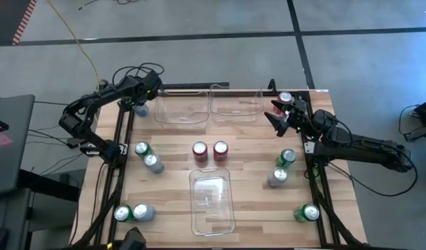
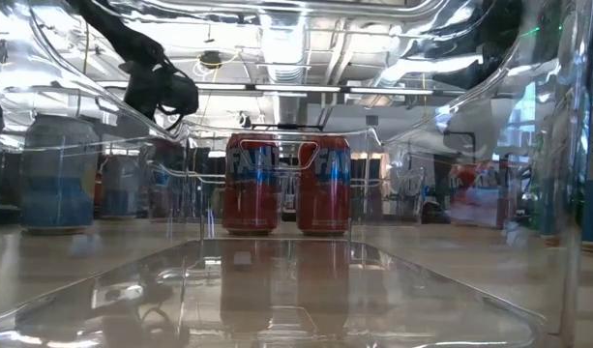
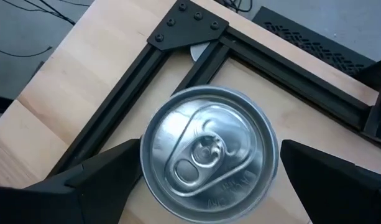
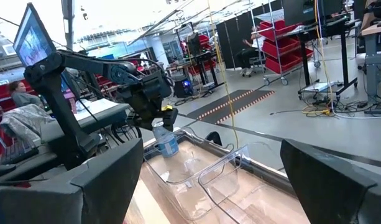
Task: Sort soda cans
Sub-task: Put the top left white and blue soda can into the top left transparent bin
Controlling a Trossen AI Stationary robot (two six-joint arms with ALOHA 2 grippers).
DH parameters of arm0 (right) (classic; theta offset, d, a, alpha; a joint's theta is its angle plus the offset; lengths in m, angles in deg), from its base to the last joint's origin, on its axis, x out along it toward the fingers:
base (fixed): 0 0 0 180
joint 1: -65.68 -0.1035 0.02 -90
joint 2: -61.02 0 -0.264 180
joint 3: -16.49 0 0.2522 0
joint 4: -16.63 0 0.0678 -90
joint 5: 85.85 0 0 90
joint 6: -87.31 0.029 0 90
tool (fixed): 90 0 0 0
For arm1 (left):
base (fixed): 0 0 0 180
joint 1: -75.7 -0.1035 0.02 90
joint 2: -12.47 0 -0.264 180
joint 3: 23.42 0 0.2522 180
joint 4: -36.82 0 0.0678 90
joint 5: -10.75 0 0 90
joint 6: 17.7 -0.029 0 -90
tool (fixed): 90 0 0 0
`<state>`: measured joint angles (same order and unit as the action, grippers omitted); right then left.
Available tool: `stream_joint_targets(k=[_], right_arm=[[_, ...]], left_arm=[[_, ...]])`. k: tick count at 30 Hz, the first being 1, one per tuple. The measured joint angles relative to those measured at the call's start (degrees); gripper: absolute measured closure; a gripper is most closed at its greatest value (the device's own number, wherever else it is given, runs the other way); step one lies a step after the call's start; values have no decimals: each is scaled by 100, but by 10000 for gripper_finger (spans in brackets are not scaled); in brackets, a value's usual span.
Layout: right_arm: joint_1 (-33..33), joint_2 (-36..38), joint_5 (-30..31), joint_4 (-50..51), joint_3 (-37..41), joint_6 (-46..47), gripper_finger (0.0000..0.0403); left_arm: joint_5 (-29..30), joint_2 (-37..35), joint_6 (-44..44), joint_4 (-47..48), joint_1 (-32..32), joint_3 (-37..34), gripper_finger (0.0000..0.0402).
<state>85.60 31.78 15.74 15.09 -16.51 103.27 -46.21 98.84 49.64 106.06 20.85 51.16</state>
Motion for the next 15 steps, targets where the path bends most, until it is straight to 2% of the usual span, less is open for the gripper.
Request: stream_joint_targets(k=[5,11,15], right_arm=[[-2,1,0,-16,0,-12,5],[0,1,0,-16,0,-12,5],[0,1,0,-16,0,-11,5]], left_arm=[[-2,-2,-61,-5,0,-62,36],[74,-28,-64,-342,1,-305,105],[175,-24,-64,-415,8,-363,109]])
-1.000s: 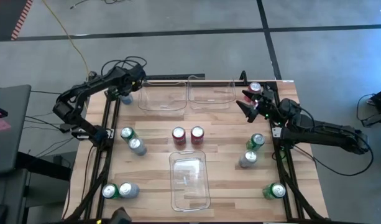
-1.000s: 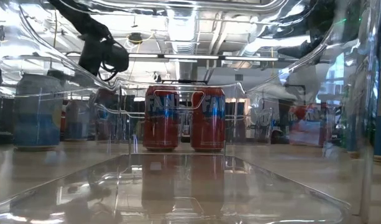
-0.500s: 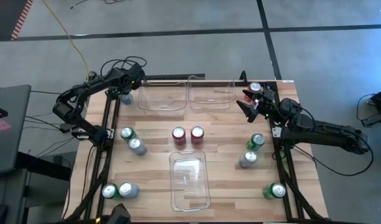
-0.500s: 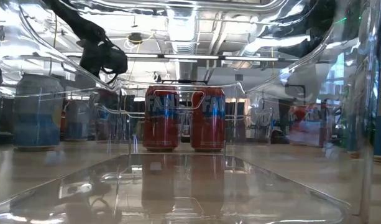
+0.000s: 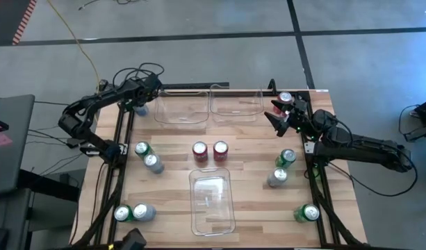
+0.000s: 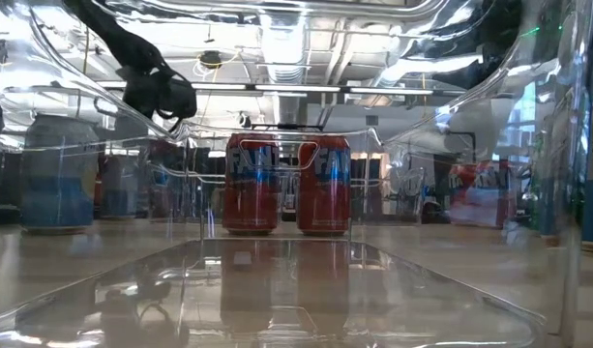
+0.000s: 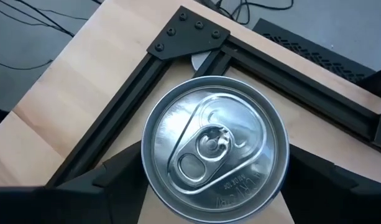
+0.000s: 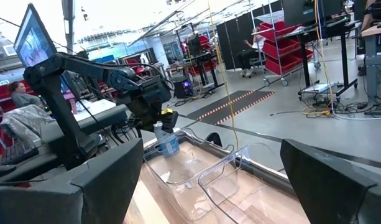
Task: Sort soda cans
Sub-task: Put the top left white and blue soda can into the top left transparent bin
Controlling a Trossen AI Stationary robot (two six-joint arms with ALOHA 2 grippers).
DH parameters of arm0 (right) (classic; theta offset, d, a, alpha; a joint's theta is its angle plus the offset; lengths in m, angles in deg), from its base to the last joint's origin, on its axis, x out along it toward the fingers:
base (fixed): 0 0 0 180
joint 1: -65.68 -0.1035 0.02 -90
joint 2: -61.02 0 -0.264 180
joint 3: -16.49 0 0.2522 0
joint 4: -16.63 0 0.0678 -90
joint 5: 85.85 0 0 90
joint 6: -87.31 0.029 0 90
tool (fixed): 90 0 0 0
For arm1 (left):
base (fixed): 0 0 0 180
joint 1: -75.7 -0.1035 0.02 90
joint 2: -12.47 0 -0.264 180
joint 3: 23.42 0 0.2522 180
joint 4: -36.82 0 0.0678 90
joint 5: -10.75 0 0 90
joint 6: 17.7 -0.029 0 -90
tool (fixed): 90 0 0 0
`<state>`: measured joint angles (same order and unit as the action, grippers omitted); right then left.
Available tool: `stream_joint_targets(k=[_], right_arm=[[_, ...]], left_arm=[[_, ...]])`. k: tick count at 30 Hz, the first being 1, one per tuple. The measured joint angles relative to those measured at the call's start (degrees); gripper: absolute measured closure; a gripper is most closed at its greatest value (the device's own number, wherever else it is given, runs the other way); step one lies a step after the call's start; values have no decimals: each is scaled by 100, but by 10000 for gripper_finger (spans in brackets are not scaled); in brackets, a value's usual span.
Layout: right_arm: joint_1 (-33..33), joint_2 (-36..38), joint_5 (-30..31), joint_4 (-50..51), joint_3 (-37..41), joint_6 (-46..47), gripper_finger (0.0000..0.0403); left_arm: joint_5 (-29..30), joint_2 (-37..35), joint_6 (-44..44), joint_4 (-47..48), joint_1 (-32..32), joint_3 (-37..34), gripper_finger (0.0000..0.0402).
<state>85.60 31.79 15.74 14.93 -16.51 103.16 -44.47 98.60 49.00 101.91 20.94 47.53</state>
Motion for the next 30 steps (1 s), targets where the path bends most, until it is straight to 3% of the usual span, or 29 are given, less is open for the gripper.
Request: stream_joint_targets(k=[8,16,24,30], right_arm=[[-1,0,1,0,0,-95,5],[0,0,0,-39,-2,-91,5],[-2,0,0,-52,-4,-89,5],[-2,-2,1,-48,-4,-83,5]], left_arm=[[-71,-167,-377,33,131,-28,106],[-152,-977,-1224,130,349,45,106],[-146,-1970,-2305,364,698,516,106],[-190,-2225,-3057,367,1147,1152,106]])
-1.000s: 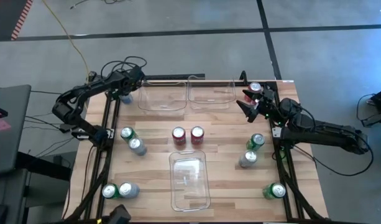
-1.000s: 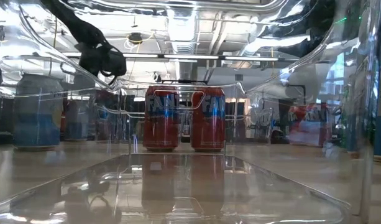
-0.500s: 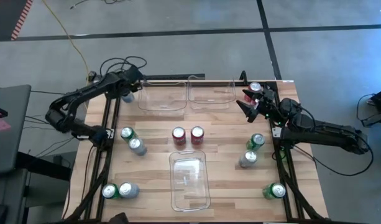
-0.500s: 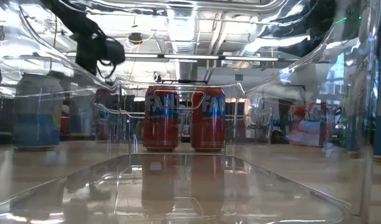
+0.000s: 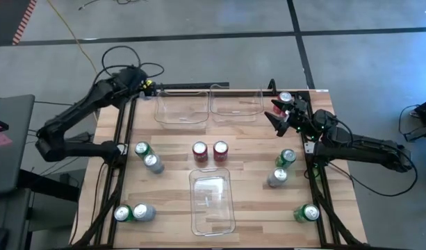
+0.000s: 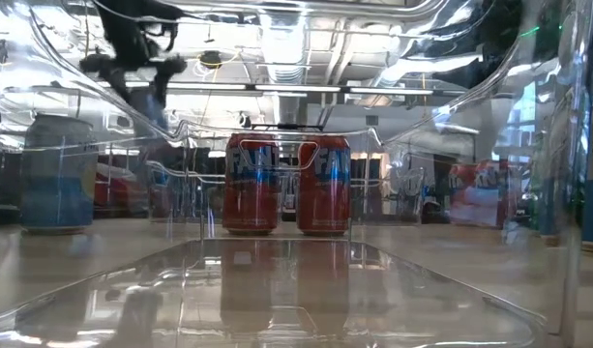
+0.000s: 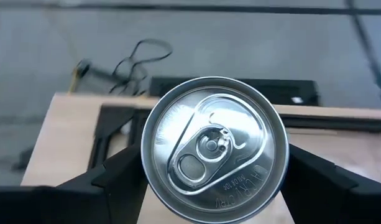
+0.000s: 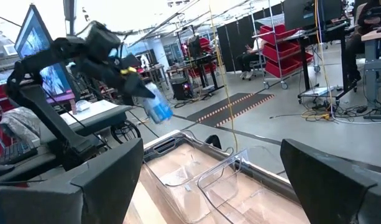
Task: Sort soda cans
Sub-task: Put the top left white and blue soda can into the top left transparent bin
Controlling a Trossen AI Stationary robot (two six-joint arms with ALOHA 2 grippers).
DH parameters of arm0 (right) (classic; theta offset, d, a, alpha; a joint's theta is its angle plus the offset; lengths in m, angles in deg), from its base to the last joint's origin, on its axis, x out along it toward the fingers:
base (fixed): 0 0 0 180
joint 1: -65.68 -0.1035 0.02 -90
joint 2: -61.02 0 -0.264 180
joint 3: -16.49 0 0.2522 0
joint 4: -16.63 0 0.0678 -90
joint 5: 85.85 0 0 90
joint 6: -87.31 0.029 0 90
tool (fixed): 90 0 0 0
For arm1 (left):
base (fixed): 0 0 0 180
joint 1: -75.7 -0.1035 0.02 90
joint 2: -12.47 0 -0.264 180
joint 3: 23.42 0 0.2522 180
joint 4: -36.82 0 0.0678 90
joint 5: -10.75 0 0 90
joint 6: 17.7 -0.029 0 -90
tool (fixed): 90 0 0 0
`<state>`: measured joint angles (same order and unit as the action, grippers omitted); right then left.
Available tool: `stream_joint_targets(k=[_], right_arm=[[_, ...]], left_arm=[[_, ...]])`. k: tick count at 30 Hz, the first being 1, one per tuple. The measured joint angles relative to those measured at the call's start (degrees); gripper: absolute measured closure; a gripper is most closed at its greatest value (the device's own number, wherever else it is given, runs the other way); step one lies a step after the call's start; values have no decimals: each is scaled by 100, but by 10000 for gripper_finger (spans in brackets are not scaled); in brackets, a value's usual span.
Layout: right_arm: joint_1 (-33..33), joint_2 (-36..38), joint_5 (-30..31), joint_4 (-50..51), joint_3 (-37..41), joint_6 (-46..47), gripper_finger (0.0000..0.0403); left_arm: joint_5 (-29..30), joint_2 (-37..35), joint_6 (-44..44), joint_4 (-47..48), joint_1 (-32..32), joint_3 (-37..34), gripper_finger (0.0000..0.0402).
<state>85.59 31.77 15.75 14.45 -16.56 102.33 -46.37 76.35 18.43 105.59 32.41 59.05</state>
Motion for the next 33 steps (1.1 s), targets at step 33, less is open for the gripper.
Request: stream_joint_targets(k=[33], right_arm=[[-1,-1,2,354,0,161,14]], left_arm=[[97,2620,-503,-863,844,278,106]])
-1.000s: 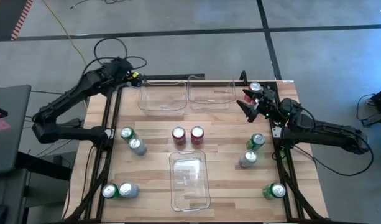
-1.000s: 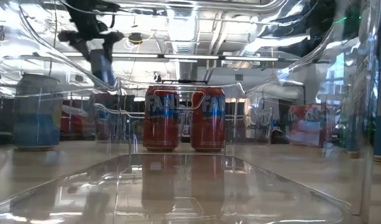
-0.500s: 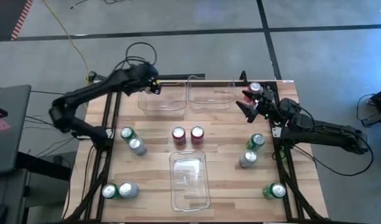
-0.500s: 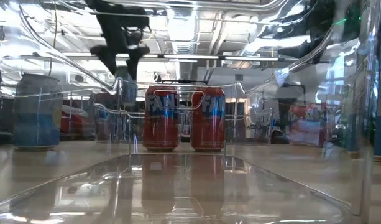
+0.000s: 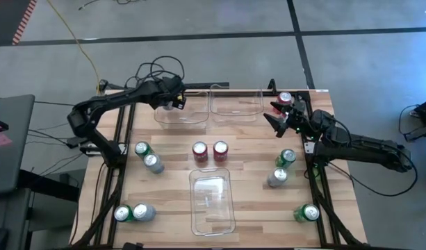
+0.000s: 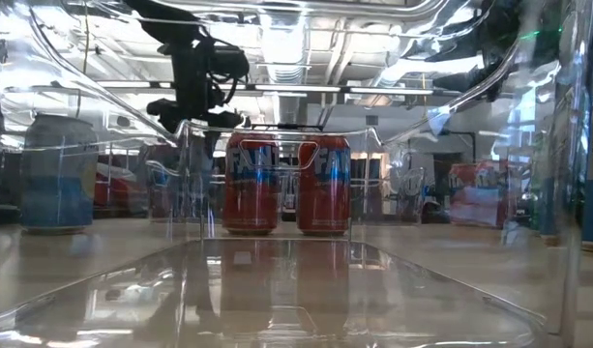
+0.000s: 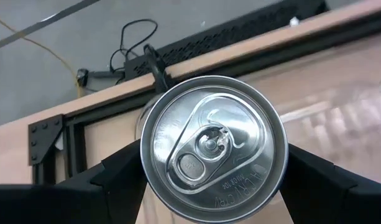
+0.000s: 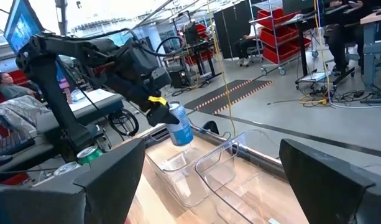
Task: Sort soda cans
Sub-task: Put the top left white and blue soda can into the top left transparent bin
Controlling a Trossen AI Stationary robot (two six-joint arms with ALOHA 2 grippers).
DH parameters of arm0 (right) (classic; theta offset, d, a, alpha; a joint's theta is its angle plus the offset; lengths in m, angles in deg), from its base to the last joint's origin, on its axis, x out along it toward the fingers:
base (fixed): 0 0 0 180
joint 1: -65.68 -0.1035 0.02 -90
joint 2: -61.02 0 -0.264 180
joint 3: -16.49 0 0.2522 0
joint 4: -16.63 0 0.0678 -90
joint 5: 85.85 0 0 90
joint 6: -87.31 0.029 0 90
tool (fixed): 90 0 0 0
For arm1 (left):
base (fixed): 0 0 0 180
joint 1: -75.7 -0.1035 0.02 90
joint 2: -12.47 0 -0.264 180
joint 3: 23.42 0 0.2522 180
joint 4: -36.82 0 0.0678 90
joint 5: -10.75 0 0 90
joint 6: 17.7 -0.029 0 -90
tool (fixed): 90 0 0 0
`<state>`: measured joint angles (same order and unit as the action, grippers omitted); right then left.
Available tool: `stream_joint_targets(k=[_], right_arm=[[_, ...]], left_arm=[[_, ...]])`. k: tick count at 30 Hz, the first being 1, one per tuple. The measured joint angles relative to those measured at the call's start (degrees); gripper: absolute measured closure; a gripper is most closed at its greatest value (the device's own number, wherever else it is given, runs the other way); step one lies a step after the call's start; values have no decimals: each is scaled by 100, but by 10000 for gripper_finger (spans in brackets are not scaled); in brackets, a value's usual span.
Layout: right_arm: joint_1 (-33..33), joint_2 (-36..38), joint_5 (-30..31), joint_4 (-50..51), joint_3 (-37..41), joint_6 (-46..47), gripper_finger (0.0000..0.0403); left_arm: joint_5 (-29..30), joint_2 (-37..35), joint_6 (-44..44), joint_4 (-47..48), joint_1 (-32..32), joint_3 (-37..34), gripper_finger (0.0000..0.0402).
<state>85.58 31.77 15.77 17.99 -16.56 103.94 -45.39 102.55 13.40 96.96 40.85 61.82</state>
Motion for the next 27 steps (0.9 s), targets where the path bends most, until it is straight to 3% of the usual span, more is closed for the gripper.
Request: stream_joint_targets(k=[15,27], right_arm=[[0,1,0,-5,0,0,14],[0,1,0,-10,0,0,14]], left_arm=[[-102,1,223,-998,9,-793,103],[-76,-4,284,-1031,-11,-790,50]])
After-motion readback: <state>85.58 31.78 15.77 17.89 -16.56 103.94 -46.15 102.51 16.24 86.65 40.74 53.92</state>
